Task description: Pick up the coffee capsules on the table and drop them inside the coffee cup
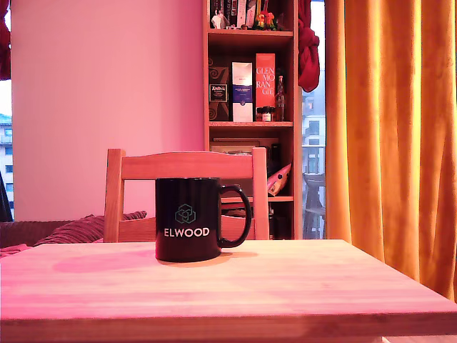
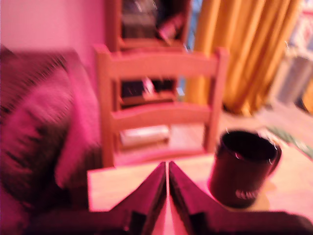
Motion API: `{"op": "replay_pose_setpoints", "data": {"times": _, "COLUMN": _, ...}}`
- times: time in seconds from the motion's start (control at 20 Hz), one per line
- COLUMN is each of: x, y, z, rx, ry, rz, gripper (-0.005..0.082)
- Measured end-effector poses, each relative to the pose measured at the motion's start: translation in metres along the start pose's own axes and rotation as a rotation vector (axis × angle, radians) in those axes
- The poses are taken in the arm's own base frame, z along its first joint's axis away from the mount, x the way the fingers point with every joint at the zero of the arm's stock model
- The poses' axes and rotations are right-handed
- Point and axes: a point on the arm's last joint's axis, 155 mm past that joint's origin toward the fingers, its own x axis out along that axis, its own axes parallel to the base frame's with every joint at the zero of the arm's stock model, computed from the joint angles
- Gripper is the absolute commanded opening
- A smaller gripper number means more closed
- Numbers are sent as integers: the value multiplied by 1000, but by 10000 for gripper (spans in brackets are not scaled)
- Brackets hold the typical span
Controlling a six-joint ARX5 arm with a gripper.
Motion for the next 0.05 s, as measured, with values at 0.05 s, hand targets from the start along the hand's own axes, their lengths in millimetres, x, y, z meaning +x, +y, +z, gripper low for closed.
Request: {"op": "replay_pose_setpoints", "data": {"times": 0.05, "x": -2, "y": 2, "z": 2, "rx": 1, "ry": -10, "rz": 11, "gripper": -21}}
